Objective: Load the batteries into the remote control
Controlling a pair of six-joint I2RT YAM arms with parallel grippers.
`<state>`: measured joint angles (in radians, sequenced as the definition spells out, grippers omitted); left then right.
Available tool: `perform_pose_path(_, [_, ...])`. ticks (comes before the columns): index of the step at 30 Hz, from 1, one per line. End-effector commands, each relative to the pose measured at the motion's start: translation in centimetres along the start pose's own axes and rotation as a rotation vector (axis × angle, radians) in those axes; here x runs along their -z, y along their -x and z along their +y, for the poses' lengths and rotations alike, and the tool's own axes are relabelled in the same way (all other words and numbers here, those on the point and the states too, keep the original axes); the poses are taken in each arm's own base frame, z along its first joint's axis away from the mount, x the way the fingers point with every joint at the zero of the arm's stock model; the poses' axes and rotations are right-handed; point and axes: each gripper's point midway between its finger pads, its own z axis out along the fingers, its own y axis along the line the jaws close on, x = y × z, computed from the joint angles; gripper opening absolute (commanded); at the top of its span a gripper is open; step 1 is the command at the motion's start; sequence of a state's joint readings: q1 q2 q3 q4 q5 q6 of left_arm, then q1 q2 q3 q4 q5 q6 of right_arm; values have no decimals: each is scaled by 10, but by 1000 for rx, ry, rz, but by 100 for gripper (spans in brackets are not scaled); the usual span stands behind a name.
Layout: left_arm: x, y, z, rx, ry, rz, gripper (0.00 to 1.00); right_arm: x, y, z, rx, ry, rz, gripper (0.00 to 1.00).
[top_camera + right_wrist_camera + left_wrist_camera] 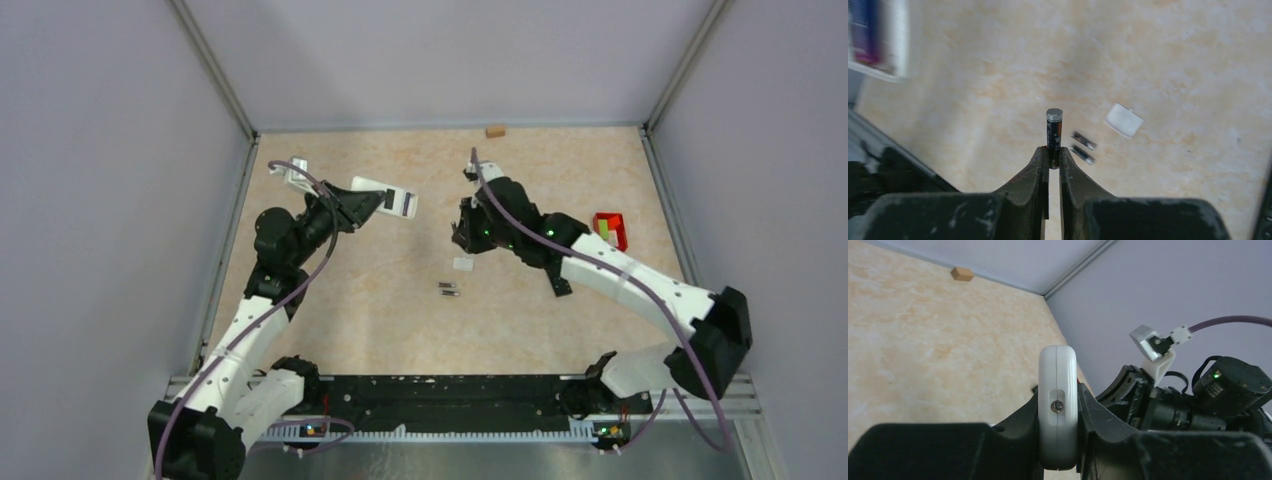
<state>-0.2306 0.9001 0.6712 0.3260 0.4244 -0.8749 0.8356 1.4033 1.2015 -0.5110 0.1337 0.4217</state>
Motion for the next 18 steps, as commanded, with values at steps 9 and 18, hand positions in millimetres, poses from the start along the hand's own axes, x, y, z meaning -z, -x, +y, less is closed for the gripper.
perform_pose_path(9, [0,1,-34,97,-180,12,0,90,78,101,-393,594,-269,6])
perform_pose_path(18, [-3,-7,-23,138,-120,57,0,85,80,116,-667,732,-173,7])
